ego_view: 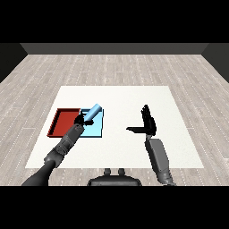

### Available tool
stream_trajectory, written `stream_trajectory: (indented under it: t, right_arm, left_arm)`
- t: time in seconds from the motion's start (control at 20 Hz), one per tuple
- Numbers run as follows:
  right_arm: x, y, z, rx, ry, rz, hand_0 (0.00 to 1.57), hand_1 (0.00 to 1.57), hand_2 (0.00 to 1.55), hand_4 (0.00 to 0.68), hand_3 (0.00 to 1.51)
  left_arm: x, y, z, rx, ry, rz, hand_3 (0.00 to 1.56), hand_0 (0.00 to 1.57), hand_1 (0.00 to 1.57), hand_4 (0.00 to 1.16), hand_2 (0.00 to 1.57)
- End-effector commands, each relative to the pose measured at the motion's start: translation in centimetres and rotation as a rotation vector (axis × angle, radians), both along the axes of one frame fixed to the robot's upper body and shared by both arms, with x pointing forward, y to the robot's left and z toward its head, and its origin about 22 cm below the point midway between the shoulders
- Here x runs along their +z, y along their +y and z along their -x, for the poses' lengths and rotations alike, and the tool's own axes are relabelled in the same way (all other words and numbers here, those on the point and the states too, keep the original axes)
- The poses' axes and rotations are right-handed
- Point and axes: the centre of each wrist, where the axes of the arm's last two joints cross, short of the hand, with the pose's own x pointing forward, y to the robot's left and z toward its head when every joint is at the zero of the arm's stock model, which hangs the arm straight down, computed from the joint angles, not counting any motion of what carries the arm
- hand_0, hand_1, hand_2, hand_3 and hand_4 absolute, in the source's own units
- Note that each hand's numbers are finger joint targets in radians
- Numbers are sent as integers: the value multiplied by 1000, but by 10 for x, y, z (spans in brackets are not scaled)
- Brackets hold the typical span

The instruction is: Pick the blue can and put it in the blue box

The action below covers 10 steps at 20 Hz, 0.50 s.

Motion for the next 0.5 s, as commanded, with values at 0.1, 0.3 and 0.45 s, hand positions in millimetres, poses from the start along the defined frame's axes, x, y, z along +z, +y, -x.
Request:
stream_trajectory:
  t: [0.1,0.3,0.45]
  right_arm:
    - [-7,-4,-8,-27,26,-20,0,0,0,0,0]
    - [-27,-15,8,-40,28,-14,0,0,0,0,0]
    - [-13,-21,-4,-38,5,-11,0,0,0,0,0]
  left_arm:
    - [-13,-15,2,-20,234,-55,0,1231,1231,832,1080]
    - [-29,-12,15,-134,414,133,622,1075,1075,836,1028]
    - [-15,-7,3,-199,462,88,0,0,0,0,0]
